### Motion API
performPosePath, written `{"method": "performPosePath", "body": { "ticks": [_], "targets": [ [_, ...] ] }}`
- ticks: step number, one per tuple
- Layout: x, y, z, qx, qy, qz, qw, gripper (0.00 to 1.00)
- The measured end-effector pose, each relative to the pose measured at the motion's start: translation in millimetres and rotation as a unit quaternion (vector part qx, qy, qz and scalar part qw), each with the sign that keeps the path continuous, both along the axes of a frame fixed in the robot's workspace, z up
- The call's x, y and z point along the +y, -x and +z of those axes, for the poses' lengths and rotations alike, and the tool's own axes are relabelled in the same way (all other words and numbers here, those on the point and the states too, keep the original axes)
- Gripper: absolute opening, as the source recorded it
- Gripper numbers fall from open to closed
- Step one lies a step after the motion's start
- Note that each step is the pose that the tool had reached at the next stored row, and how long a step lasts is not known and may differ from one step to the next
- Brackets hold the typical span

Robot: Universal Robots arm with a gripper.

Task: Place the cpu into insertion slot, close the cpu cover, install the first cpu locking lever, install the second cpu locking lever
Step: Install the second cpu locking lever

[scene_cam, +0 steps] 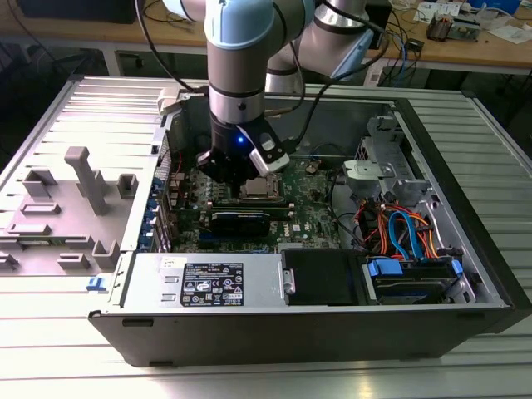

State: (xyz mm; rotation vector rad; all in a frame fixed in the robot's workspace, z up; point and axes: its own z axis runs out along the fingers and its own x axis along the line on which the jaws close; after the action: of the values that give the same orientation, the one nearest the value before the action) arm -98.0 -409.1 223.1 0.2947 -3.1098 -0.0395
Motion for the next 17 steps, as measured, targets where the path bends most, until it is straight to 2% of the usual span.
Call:
{"method": "performPosePath", "body": {
  "ticks": [6,12,17],
  "targets": [
    [0.3,0.0,10.7,0.0000,0.0001,0.000,1.0000,0.12],
    [0.9,0.0,26.7,0.0001,0.0001,0.000,1.0000,0.12],
    [1.9,-2.8,30.4,0.0004,0.0009,0.000,1.0000,0.12]
  ]
}}
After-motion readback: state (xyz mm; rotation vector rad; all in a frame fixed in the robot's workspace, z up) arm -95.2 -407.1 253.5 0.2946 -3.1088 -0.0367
